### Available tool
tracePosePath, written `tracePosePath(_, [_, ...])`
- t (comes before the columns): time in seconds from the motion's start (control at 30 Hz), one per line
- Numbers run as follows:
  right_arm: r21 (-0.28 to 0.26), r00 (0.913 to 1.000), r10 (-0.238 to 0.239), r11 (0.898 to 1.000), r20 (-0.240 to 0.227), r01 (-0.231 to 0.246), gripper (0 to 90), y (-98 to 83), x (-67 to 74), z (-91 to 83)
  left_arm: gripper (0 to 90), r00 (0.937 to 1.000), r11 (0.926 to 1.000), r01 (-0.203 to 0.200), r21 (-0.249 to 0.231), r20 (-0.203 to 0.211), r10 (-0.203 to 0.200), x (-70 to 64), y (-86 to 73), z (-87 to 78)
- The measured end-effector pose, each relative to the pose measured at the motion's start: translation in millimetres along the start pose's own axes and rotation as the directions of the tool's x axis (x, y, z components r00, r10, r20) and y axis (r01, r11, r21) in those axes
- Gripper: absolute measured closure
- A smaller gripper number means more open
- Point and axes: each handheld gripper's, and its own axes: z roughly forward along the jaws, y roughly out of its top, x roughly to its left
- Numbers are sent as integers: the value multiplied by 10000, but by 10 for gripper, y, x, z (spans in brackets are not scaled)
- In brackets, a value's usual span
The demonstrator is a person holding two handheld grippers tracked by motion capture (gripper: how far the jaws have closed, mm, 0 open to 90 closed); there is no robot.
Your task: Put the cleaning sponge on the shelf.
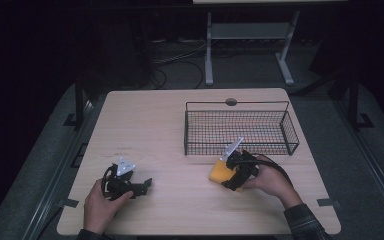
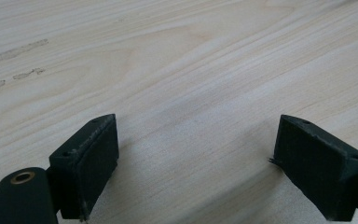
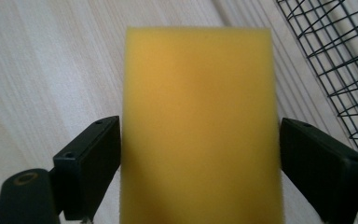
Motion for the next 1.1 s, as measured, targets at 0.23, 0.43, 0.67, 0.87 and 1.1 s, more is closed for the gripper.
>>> tracePosePath(0.23, [165, 10000, -43, 9999, -5, 43, 154, 4, 17, 52, 129, 10000, 10000, 1, -2, -1, -1, 0, 0, 0])
tracePosePath(0.43, [213, 9999, -101, 9997, -24, 101, 214, 1, 19, 65, 129, 10000, 10000, -1, 1, 0, 1, 0, 0, 0])
tracePosePath(0.67, [223, 9999, -78, 9997, -115, 81, 222, -3, 15, 51, 129, 10000, 10000, 0, 0, -2, 0, 0, 0, 0])
tracePosePath(0.87, [58, 9999, 8, 10000, -144, -7, 223, -4, 9, -9, 129, 10000, 10000, -1, -1, -1, 1, 0, 0, 0])
tracePosePath(1.1, [-121, 9999, 136, 9998, 27, -136, 224, -10, 2, -139, 129, 10000, 10000, -2, -1, 0, 2, 0, 0, 0])
